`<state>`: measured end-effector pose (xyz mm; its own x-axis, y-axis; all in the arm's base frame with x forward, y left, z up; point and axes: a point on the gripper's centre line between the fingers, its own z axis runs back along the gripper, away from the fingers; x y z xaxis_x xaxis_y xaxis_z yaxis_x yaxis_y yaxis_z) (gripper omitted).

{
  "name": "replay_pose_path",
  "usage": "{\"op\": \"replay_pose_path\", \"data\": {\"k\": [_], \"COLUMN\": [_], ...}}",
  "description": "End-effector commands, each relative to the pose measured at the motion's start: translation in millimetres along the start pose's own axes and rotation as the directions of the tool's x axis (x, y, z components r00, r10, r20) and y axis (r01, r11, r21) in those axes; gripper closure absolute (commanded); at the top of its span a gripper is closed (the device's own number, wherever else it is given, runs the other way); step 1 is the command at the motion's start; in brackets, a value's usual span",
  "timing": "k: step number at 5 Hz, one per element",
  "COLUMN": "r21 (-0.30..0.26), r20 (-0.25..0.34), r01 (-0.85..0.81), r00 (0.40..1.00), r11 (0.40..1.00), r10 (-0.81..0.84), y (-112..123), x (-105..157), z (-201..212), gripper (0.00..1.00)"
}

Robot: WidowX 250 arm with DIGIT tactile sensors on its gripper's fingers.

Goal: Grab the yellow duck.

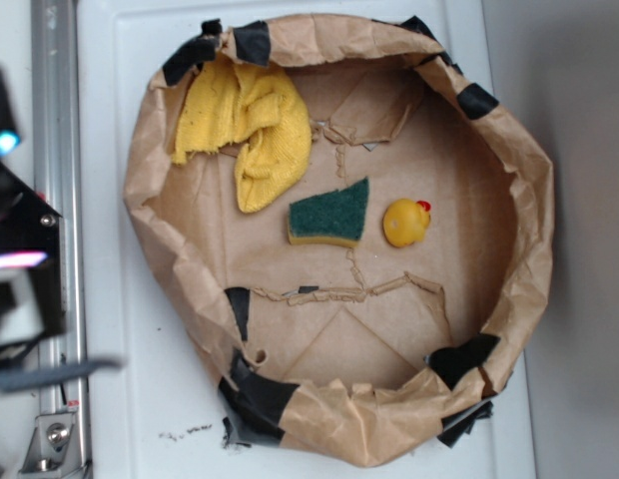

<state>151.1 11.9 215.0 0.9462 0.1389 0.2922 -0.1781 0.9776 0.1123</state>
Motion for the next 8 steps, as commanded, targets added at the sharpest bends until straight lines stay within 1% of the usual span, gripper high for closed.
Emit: {"op": "replay_pose_path", "data": {"k": [1,2,3,4,5,6,7,8], "r21": [-0.041,-0.113,-0.148,-0.162,-0.221,-0.245,-0.282,-0.285], "r20": [-0.087,-0.081,-0.093,-0.069,-0.029,-0.009,-0.004,-0.012], "r01": [0.026,0.12,0.163,0.195,0.265,0.32,0.369,0.381], "r00": [0.996,0.988,0.98,0.976,0.96,0.943,0.923,0.916], "r11": [0.999,0.986,0.975,0.967,0.939,0.915,0.886,0.88], "r10": [-0.03,-0.13,-0.178,-0.208,-0.278,-0.332,-0.386,-0.4], "y": [12,7,-4,-21,-54,-69,-86,-86], "x": [56,74,93,106,115,118,116,114], "z": [-87,-140,-173,-195,-212,-213,-214,-213], "gripper": [0.0,0.0,0.0,0.0,0.0,0.0,0.0,1.0]}}
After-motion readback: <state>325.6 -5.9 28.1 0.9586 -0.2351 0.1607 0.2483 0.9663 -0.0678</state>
